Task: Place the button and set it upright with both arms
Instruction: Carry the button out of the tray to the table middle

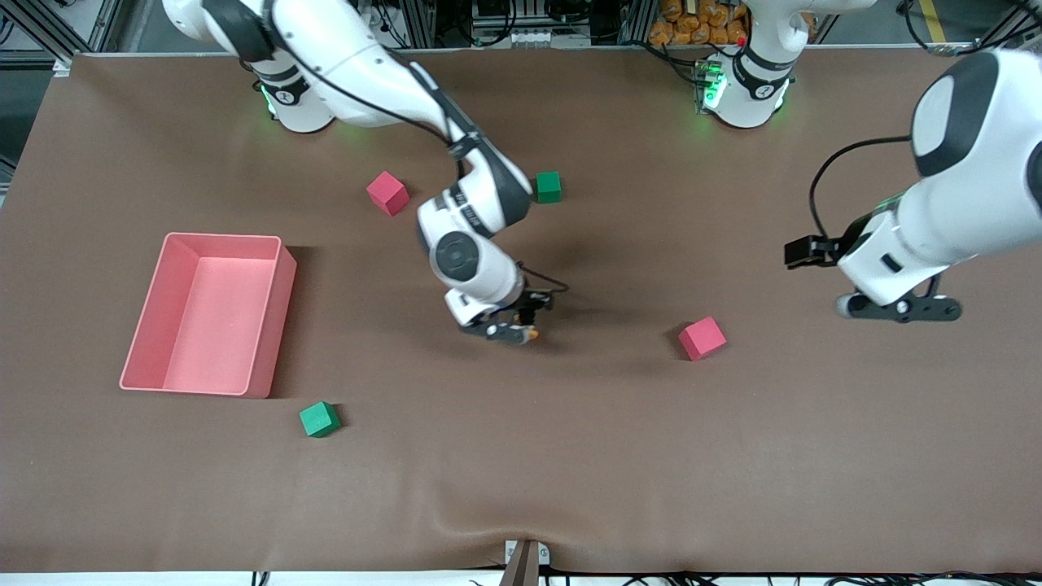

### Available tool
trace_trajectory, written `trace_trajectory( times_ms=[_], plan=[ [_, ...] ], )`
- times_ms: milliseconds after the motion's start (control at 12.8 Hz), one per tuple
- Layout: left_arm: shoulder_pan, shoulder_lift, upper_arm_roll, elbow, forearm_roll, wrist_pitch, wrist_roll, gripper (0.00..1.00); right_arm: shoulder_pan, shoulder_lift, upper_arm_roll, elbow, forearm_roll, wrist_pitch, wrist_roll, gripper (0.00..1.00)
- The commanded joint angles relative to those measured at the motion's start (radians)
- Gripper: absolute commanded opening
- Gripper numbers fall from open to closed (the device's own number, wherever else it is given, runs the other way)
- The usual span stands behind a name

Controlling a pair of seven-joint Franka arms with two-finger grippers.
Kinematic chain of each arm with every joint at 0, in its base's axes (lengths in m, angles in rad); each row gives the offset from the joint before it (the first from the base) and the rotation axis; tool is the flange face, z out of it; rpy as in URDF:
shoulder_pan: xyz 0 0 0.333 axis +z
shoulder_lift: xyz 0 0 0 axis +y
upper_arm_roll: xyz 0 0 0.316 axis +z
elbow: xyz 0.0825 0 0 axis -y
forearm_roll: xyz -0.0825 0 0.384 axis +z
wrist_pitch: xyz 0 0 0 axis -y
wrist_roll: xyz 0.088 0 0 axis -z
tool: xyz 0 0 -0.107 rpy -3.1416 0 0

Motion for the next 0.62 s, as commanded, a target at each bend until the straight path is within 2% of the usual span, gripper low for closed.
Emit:
trace_trajectory(
  times_ms=[0, 156, 312, 390, 468, 546],
  plan=[
    [-0.015, 0.029, 0.001, 0.011, -0.037, 0.003, -0.001, 1.00, 0.043, 0.060, -0.015, 0.115, 0.031, -0.014, 0.081, 0.00],
    [-0.032, 0.040, 0.001, 0.012, -0.041, 0.003, -0.003, 1.00, 0.071, 0.123, -0.017, 0.178, 0.030, -0.002, 0.135, 0.00],
    [-0.036, 0.046, 0.001, 0.012, -0.042, 0.003, -0.003, 1.00, 0.083, 0.151, -0.017, 0.178, 0.030, 0.065, 0.130, 0.01],
    [-0.044, 0.051, 0.001, 0.012, -0.042, 0.003, -0.003, 1.00, 0.085, 0.154, -0.017, 0.176, 0.030, 0.069, 0.132, 0.43],
    [-0.049, 0.052, 0.001, 0.012, -0.042, 0.003, -0.003, 1.00, 0.092, 0.154, -0.017, 0.173, 0.021, 0.070, 0.133, 0.50],
    [-0.049, 0.052, 0.001, 0.012, -0.041, 0.003, -0.016, 1.00, 0.101, 0.154, -0.018, 0.175, 0.018, 0.070, 0.133, 0.67]
  ],
)
